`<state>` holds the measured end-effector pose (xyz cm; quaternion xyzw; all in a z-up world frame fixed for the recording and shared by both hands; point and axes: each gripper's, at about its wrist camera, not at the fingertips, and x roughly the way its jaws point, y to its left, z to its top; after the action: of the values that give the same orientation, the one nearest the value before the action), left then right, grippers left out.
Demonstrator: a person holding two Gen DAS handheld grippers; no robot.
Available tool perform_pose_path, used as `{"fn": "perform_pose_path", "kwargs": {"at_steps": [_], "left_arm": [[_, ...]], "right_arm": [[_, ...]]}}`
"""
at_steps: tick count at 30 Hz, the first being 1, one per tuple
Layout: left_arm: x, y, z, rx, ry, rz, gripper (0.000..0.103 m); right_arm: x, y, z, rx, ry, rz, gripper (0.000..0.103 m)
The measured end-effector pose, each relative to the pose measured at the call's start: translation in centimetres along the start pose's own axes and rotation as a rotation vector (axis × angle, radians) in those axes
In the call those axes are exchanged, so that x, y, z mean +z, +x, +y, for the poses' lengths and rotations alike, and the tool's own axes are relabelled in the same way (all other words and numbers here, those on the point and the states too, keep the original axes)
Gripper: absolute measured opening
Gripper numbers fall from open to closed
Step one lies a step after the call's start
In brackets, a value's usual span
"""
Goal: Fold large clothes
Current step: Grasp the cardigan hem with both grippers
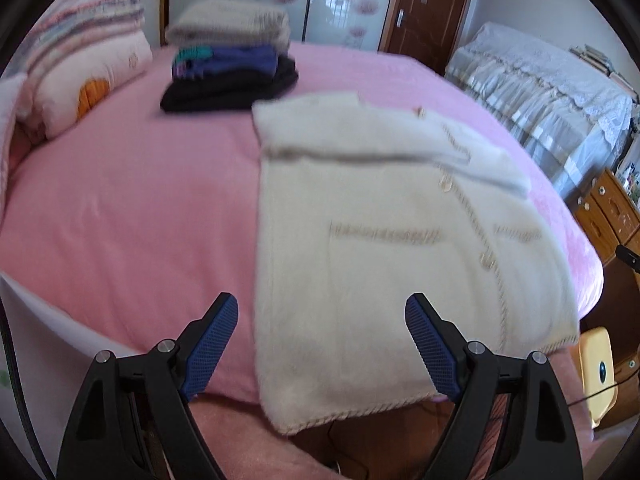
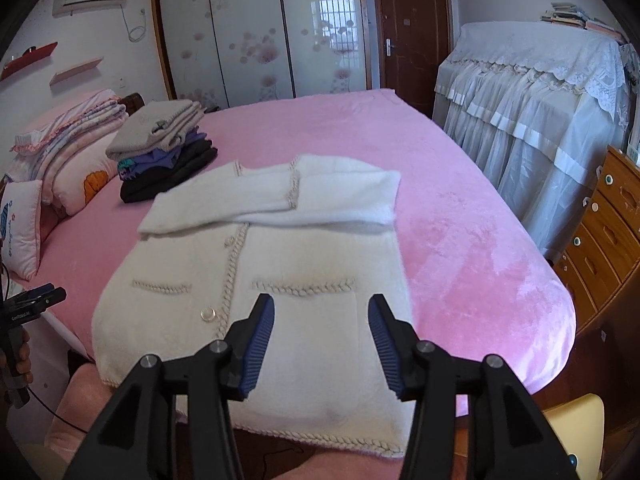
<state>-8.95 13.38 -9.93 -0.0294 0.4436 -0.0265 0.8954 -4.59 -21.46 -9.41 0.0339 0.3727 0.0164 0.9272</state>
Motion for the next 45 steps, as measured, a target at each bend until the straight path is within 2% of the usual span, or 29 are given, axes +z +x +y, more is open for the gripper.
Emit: {"fn": "perform_pose_path", "kwargs": {"at_steps": [4, 10, 14, 18, 24, 27, 29, 32, 37, 41, 45], "left_arm": [[-3.0, 3.2, 2.1, -0.008, -0.037, 0.097, 0.085], [-5.8, 5.6, 3.6, -0.051, -0.101, 0.156, 0.084], [-7.4, 7.1, 4.1, -0.06, -0.122, 0.199, 0.082], [-8.5, 8.6, 4.5, -0.063, -0.132, 0.24, 0.074], [-9.1, 9.2, 4.7, -0.069, -0.156, 0.231, 0.074], [-9.5, 9.0, 5.2, -0.093, -0.172, 0.228, 0.074], [-9.8, 8.9, 5.6, -0.123, -0.19, 0.243, 0.061], [-10.4, 8.7, 6.2, -0.165, -0.222, 0.251, 0.058], [-11.0, 9.4, 7.3, -0.196, -0.281, 0.284, 0.056], [-11.4, 10.0, 8.1, -0.234, -0.293, 0.302, 0.046], [-11.1, 11.1, 8.2, -0.254, -0.306, 0.321, 0.046]], "right_arm": [[-2.9, 3.2, -1.8, -0.011, 0.013, 0.121, 0.049], [-6.8, 7.2, -4.9, 0.008, 0.102, 0.269, 0.049], [-8.6, 8.1, -6.2, 0.018, 0.136, 0.314, 0.049], [-10.2, 8.9, -6.9, 0.002, 0.135, 0.36, 0.049], [-11.9, 10.4, -9.0, -0.032, 0.177, 0.43, 0.049], [-12.8, 11.0, -10.1, -0.003, 0.222, 0.456, 0.049], [-13.1, 11.3, -10.6, 0.017, 0.249, 0.465, 0.049], [-13.0, 11.6, -10.8, 0.044, 0.27, 0.461, 0.049], [-12.3, 12.1, -9.6, 0.094, 0.228, 0.453, 0.049], [-12.1, 12.8, -8.4, 0.094, 0.174, 0.467, 0.049], [-11.9, 13.3, -8.1, 0.113, 0.155, 0.48, 0.047]]}}
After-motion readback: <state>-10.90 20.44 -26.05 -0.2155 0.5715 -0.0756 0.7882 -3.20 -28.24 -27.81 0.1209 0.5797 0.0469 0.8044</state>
